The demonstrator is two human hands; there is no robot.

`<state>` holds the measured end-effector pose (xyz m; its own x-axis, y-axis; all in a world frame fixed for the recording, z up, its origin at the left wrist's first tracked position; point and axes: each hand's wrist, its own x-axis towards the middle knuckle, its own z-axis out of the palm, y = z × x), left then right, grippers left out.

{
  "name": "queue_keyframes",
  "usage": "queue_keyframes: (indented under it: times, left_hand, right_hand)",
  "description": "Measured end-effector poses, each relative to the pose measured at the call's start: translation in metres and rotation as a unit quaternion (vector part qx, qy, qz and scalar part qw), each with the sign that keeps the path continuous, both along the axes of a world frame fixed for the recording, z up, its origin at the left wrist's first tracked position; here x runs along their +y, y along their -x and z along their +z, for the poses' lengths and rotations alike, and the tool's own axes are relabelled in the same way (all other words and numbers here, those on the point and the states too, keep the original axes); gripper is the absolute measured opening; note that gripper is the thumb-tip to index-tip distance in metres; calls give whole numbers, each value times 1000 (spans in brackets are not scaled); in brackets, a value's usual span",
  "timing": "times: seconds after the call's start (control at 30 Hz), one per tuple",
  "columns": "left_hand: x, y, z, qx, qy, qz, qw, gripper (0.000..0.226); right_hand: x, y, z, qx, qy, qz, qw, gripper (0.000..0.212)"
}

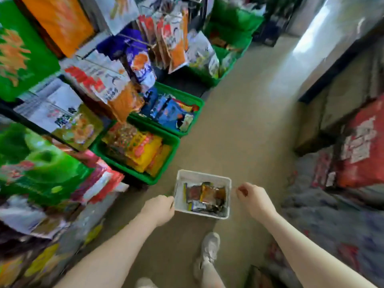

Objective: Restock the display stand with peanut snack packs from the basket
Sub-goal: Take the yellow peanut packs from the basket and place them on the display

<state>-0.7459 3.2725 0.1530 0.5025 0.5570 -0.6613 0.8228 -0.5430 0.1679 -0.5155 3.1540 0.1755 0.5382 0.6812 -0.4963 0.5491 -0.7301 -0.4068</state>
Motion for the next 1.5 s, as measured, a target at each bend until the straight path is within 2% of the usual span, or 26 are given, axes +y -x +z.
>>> queue_keyframes:
  times: [0.17, 0.43, 0.5, 0.6, 0.67, 0.77, 0.87, 0.93, 1.0, 1.07, 1.17, 1.2, 1.27, 1.33, 1.37, 1.43, 1.5]
  left_hand:
    - [18, -42, -112, 61, 69, 46, 995, 24]
    - [77, -109, -343, 59, 85, 24, 994, 29]
    - [88, -122, -405, 68, 87, -16, 994, 35]
    - [100, -138, -487, 93, 58, -105, 988, 38]
    - [103, -148, -530, 100, 32, -146, 984, 49]
    - [103, -164, -582, 98, 54, -139, 984, 71]
    - [101, -174, -616, 55, 46, -130, 989, 85]
    - [97, -172, -631, 17, 0, -169, 985, 91]
    - [96, -169, -639, 17, -4, -144, 989, 94]
    - [98, -165, -642, 27, 31, -83, 996, 79]
    - [110, -155, -637, 17, 47, -44, 998, 37]
    - [113, -151, -635, 16, 42, -37, 998, 31]
    - [115, -145, -632, 19, 35, -34, 999, 42]
    - [114, -143, -629, 26, 29, -51, 998, 64]
    - [114, -143, -630, 31, 21, -68, 997, 68]
    - [114, -145, -636, 36, 7, -92, 995, 57]
    - [119, -148, -640, 34, 19, -71, 997, 30]
  right_hand:
    - [5, -43, -113, 52, 85, 13, 995, 20]
    - [33, -31, -353, 141, 153, -61, 976, 20]
    - [35, -22, -410, 160, 165, -97, 968, 23]
    - [45, -16, -488, 152, 176, -112, 966, 25]
    - [55, -20, -531, 125, 172, -94, 973, 26]
    - [71, -37, -579, 93, 176, -55, 978, 39]
    - [88, -59, -611, 74, 201, -11, 977, 58]
    - [97, -71, -623, 65, 194, 3, 979, 58]
    - [101, -78, -630, 70, 186, 36, 979, 59]
    - [103, -82, -634, 74, 207, 83, 972, 66]
    - [107, -87, -635, 56, 248, 137, 957, 63]
    - [108, -87, -634, 65, 255, 144, 954, 55]
    - [111, -83, -629, 85, 256, 157, 950, 41]
    - [115, -78, -623, 79, 237, 211, 945, 34]
    - [118, -76, -620, 70, 215, 253, 941, 36]
    - [125, -69, -610, 47, 152, 366, 917, 42]
    - [125, -56, -606, 4, 48, 462, 886, 39]
